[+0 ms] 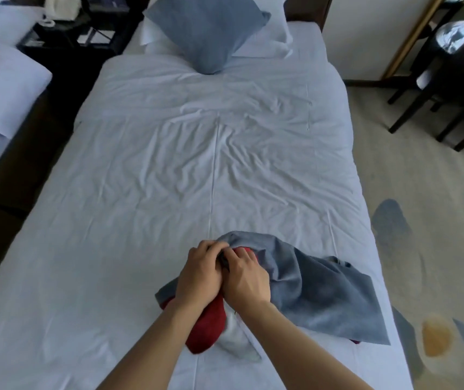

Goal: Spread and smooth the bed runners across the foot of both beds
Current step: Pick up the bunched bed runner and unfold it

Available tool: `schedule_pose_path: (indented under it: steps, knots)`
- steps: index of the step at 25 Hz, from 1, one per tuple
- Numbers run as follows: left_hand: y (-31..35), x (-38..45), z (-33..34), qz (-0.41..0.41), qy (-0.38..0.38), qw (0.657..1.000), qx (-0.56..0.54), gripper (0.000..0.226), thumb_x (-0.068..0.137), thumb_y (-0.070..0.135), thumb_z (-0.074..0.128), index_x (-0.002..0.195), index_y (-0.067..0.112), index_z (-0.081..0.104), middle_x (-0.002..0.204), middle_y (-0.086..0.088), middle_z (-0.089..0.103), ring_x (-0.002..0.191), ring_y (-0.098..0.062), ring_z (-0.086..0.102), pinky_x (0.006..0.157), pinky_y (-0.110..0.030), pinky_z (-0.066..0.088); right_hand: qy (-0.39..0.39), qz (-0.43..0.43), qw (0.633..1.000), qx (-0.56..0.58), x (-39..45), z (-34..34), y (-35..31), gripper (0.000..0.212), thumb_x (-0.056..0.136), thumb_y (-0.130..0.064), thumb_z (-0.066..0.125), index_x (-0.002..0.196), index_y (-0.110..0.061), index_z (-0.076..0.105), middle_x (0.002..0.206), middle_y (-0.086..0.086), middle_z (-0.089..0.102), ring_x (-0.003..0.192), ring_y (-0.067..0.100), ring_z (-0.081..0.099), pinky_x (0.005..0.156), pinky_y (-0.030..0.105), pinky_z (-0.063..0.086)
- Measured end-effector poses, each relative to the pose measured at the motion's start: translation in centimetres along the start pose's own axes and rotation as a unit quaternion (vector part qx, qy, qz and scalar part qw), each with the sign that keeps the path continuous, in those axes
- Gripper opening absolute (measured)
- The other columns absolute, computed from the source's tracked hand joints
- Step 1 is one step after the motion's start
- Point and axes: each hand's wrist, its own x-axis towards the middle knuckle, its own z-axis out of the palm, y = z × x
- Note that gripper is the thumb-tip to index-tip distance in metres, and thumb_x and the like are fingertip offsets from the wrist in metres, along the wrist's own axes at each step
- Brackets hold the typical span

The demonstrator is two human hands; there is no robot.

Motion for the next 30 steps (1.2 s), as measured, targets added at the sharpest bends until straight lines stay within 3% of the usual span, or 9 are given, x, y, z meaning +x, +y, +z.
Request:
schedule_pose_path:
  steps: [5, 9, 13, 17, 19, 22, 25, 30]
  knots:
    - [-4.0, 0.0, 7.9, 0.026, -0.030, 0.993, 0.108, 0.036, 0.093, 0.018, 0.057, 0.129, 0.023, 0.061, 0.125, -0.003, 0.059, 0.108, -0.027, 0.054, 0.086, -0.040, 0.052, -0.029, 0.032, 0.996, -0.081, -0.3, 7.1, 6.0, 0.033, 0.096, -0.031, 0.049, 0.128, -0.028, 0.056, 0.120, 0.000, 0.056, 0.121, 0.024, 0.049, 0.102, 0.036, 0.041]
    - [-4.2, -0.6, 9.3, 0.038, -0.045, 0.984, 0.166, 0.036, 0.092, 0.021, 0.059, 0.128, 0.026, 0.061, 0.125, -0.006, 0.060, 0.106, -0.029, 0.056, 0.084, -0.041, 0.052, -0.038, 0.045, 0.995, -0.079, -1.4, 8.0, 7.1, 0.032, 0.098, -0.035, 0.046, 0.128, -0.029, 0.056, 0.123, -0.001, 0.055, 0.122, 0.023, 0.049, 0.104, 0.035, 0.038]
    - [-0.2, 0.0, 5.0, 0.054, -0.077, 0.974, 0.204, 0.045, 0.097, 0.030, 0.049, 0.142, 0.033, 0.046, 0.145, -0.002, 0.045, 0.127, -0.026, 0.046, 0.099, -0.039, 0.046, -0.003, 0.072, 0.995, -0.068, -2.2, 2.1, 5.1, 0.033, 0.096, -0.041, 0.047, 0.126, -0.030, 0.057, 0.128, -0.001, 0.055, 0.120, 0.022, 0.050, 0.102, 0.034, 0.039]
    - [8.7, -0.1, 1.0, 0.147, -0.109, 0.962, 0.203, 0.049, 0.096, 0.041, 0.049, 0.144, 0.037, 0.040, 0.154, 0.005, 0.035, 0.139, -0.019, 0.035, 0.110, -0.034, 0.037, 0.083, 0.106, 0.988, -0.072, -4.7, -7.4, 4.0, 0.037, 0.092, -0.035, 0.048, 0.128, -0.026, 0.053, 0.123, -0.002, 0.056, 0.116, 0.021, 0.052, 0.098, 0.032, 0.041]
    - [14.2, -1.0, 0.4, 0.213, -0.134, 0.947, 0.200, 0.052, 0.098, 0.037, 0.046, 0.149, 0.034, 0.035, 0.157, 0.003, 0.032, 0.142, -0.019, 0.031, 0.111, -0.033, 0.036, 0.133, 0.157, 0.976, -0.070, -7.9, -12.2, 5.0, 0.040, 0.092, -0.034, 0.050, 0.130, -0.023, 0.051, 0.126, 0.000, 0.057, 0.118, 0.022, 0.052, 0.099, 0.033, 0.041]
    - [21.5, -3.7, 1.6, 0.295, -0.145, 0.924, 0.196, 0.058, 0.100, 0.038, 0.045, 0.154, 0.028, 0.026, 0.161, -0.003, 0.025, 0.146, -0.022, 0.026, 0.113, -0.035, 0.033, 0.186, 0.260, 0.945, -0.072, -14.9, -17.6, 8.4, 0.039, 0.092, -0.037, 0.047, 0.129, -0.024, 0.053, 0.128, -0.001, 0.057, 0.118, 0.022, 0.052, 0.097, 0.034, 0.040]
    - [28.4, -9.4, 5.0, 0.377, -0.193, 0.882, 0.208, 0.059, 0.099, 0.042, 0.045, 0.154, 0.028, 0.027, 0.163, -0.003, 0.021, 0.148, -0.023, 0.020, 0.116, -0.037, 0.028, 0.233, 0.387, 0.890, -0.065, -26.4, -20.9, 12.7, 0.039, 0.091, -0.039, 0.048, 0.127, -0.024, 0.053, 0.126, 0.001, 0.057, 0.117, 0.026, 0.051, 0.094, 0.037, 0.041]
    - [34.7, -24.7, 12.8, 0.510, -0.312, 0.773, 0.214, 0.063, 0.097, 0.053, 0.044, 0.154, 0.034, 0.024, 0.164, 0.001, 0.015, 0.150, -0.019, 0.015, 0.116, -0.037, 0.026, 0.283, 0.597, 0.751, -0.013, -50.3, -19.6, 16.7, 0.059, 0.093, -0.048, 0.048, 0.145, -0.023, 0.037, 0.141, 0.002, 0.046, 0.129, 0.024, 0.044, 0.106, 0.038, 0.038]
